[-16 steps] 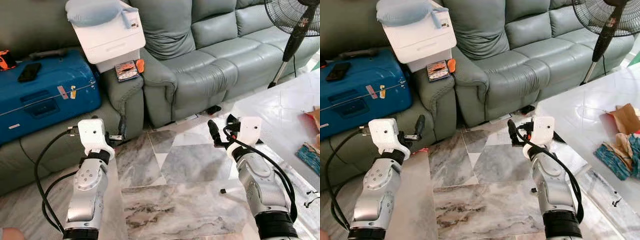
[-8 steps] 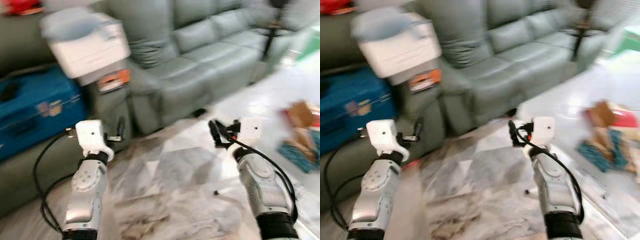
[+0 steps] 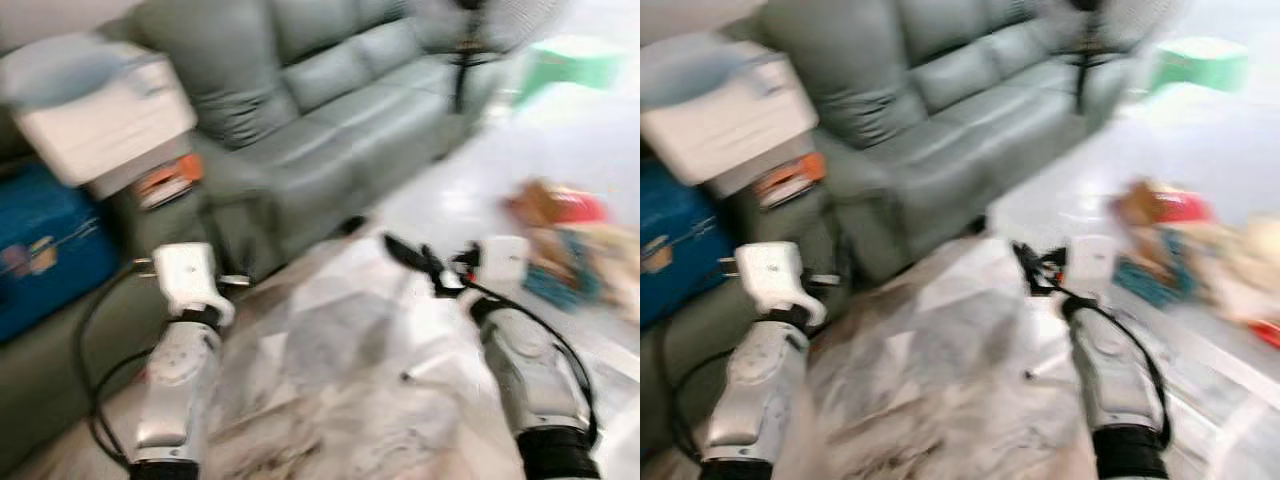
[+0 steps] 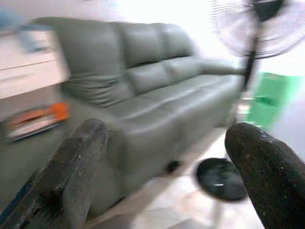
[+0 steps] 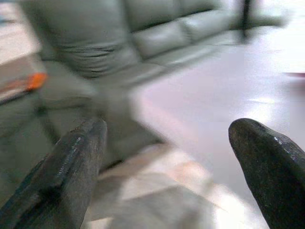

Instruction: Picking trash to rubbish bin

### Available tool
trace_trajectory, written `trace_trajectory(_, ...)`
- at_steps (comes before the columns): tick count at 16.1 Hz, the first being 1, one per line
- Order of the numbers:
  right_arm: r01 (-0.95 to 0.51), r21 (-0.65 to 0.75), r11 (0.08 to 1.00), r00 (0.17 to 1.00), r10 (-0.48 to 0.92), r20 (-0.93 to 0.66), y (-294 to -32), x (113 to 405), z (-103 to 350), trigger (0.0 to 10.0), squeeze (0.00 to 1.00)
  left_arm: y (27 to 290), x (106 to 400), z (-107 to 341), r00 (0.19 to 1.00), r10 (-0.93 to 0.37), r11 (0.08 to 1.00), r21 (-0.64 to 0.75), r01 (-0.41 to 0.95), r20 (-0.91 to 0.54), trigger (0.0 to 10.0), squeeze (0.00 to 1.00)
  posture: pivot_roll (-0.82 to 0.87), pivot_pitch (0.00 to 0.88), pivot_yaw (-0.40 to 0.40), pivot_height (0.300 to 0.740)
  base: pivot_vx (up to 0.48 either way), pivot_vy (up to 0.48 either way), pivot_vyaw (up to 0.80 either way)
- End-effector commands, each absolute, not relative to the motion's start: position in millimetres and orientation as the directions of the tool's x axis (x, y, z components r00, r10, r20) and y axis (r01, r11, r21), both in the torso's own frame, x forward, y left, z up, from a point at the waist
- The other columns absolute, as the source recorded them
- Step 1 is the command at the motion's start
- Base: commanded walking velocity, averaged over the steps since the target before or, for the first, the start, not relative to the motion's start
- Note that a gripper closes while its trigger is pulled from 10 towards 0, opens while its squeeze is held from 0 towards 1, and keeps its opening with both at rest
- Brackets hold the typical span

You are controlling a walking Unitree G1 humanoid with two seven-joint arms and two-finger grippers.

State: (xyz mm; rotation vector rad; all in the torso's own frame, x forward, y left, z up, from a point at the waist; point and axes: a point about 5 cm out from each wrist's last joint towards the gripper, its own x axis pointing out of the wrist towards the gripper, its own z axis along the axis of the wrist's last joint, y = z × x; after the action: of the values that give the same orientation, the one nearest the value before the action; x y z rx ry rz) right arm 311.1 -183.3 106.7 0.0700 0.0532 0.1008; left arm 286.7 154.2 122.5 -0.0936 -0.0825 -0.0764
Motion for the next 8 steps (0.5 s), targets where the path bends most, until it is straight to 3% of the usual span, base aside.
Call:
trace_trajectory(1, -0.112, 0.076, 0.991, 0.993, 0.115, -0.028, -177.8, 313.9, 112.3, 10.0, 0.00, 158.9, 288.1, 126.3, 0.993, -0.063, 0.995, -0.076, 0.070, 0.096, 10.0, 0.00, 0.00, 0.007, 0.058, 0.740, 0.000, 0.000, -0.78)
trace_trajectory(8, -0.105, 0.077, 0.991, 0.994, 0.108, -0.026, -178.5, 314.1, 113.1, 10.0, 0.00, 163.3, 290.7, 129.0, 0.994, -0.036, 0.996, -0.073, 0.044, 0.104, 10.0, 0.00, 0.00, 0.013, 0.060, 0.740, 0.000, 0.000, -0.79)
